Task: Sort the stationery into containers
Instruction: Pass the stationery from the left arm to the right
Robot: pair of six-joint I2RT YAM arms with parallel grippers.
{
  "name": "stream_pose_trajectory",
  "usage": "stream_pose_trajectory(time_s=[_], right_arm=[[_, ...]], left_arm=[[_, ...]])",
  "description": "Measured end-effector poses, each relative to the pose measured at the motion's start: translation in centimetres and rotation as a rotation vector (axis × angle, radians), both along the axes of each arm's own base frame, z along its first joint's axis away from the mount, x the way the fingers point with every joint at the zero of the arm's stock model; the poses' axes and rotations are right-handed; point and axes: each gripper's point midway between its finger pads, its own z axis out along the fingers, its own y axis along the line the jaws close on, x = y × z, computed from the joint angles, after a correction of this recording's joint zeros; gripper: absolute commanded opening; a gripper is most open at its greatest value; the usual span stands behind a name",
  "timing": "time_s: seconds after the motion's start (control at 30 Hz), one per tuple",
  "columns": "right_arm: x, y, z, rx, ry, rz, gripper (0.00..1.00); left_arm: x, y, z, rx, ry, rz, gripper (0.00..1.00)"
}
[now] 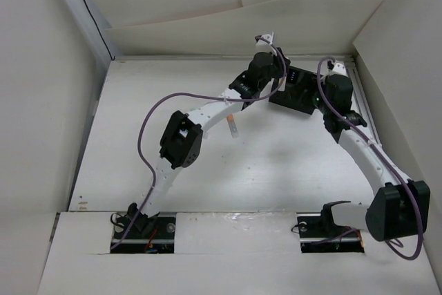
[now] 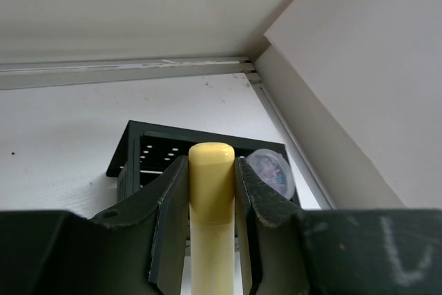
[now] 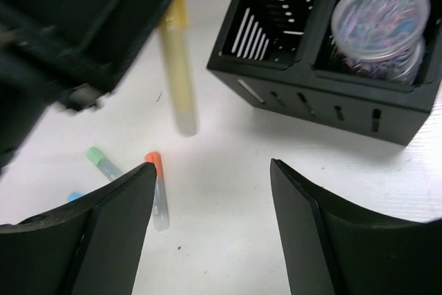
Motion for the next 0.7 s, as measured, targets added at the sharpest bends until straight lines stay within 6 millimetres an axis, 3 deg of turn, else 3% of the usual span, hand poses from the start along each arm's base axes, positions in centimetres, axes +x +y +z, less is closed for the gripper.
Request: stream_pose_trajectory(time_s=[0.1, 0.17, 0.2, 0.37, 0.47, 0.57, 0.63, 0.7], right_arm=[[0.8, -0.8, -0.2, 0.009, 0.01, 0.029, 0.73], [1.1, -0.8, -0.3, 0.014, 0.014, 0.058, 0.63], [1.2, -0.4, -0.2, 0.016, 0.011, 0.084, 0.59], [0.9, 2.0, -0.2, 0.037, 0.009, 0.229, 0.58], [0.5, 2.9, 0.0, 0.036, 0.003, 0.277, 0.56], [-0.1, 3.6, 0.9, 0.032, -0.023, 0.303, 0.4], [-0.6, 3.9, 1.9, 0.032, -0.051, 0.316, 0.39], [-1.0, 4.2, 3.3, 0.034, -0.09, 0.323, 0.59]], left_arm=[[-1.2, 0.3, 1.8, -0.021, 0.0, -0.029, 0.07], [-1.9, 0.8, 3.2, -0.037, -0.003, -0.042, 0.07], [-2.2, 1.1, 3.9, -0.044, -0.007, -0.048, 0.07], [-3.6, 2.7, 7.2, -0.079, -0.035, -0.057, 0.07], [-3.6, 3.0, 8.0, -0.096, -0.049, -0.054, 0.07], [-3.5, 3.1, 7.2, -0.085, -0.037, -0.052, 0.07], [-3.5, 3.1, 6.4, -0.075, -0.023, -0.052, 0.07], [-3.4, 3.2, 6.0, -0.071, -0.013, -0.051, 0.07]])
